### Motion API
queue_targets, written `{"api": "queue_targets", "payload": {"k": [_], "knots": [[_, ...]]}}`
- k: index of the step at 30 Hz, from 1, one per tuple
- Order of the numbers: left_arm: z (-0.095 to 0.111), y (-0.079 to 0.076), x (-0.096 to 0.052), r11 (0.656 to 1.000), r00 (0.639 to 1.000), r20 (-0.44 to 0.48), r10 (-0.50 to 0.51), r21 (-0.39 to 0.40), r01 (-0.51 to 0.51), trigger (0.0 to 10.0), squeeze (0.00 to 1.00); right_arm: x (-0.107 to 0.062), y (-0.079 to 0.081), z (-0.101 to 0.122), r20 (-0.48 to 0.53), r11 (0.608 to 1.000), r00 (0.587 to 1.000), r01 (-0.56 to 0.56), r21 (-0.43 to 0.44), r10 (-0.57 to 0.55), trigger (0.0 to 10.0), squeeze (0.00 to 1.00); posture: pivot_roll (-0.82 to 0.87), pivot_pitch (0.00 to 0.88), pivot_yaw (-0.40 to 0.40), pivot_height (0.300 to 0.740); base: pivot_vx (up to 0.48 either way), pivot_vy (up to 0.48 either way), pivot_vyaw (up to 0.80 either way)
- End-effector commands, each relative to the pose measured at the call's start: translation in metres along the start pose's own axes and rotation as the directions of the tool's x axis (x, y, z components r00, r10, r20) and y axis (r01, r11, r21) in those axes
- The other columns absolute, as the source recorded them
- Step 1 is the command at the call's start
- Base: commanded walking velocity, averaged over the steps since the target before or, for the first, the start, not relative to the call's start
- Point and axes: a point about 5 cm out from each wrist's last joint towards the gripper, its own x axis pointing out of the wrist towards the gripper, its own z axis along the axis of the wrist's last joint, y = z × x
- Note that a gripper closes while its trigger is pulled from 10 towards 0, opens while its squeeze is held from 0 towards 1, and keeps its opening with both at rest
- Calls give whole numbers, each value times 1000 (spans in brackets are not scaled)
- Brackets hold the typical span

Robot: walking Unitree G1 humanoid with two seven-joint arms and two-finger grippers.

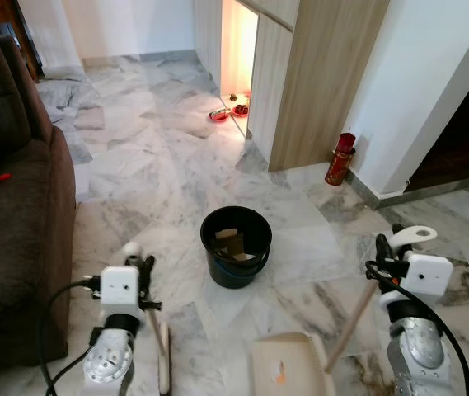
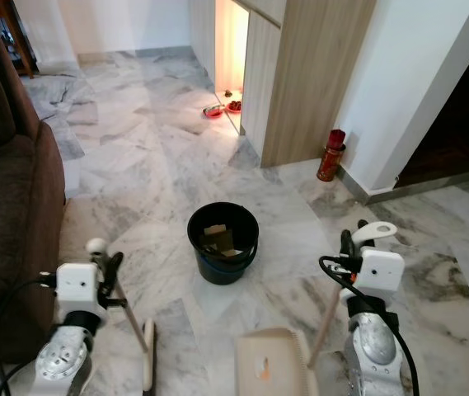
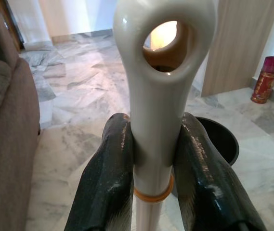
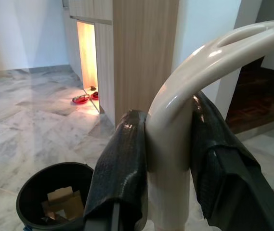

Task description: Sweep floor

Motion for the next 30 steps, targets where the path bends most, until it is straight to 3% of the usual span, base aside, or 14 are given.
{"api": "queue_targets", "payload": {"k": [1,9,16,23,30], "knots": [[7,0,1,1000,999,38,-15,22,14,10000,0,0,-6,7,39,1000,999,24,-9,-24,10000,0,35,0,-72,740,0,0,0],[9,3,-4,997,997,49,-60,53,58,10000,0,-14,-8,2,11,1000,1000,23,-22,-22,10000,0,-6,0,-57,740,0,0,0],[11,12,-2,998,999,42,3,66,-6,10000,0,-18,-14,-3,-20,999,999,40,-14,-41,10000,0,-12,0,-35,740,0,0,0],[11,16,-4,995,999,41,3,95,-7,10000,0,-25,-10,-8,-46,1000,999,27,-9,-27,10000,0,0,0,-29,740,0,0,-784],[12,9,-6,993,998,44,-43,113,37,10000,0,-23,-6,-6,-52,1000,999,5,-1,-5,10000,0,-3,0,-32,740,0,0,-793]]}}
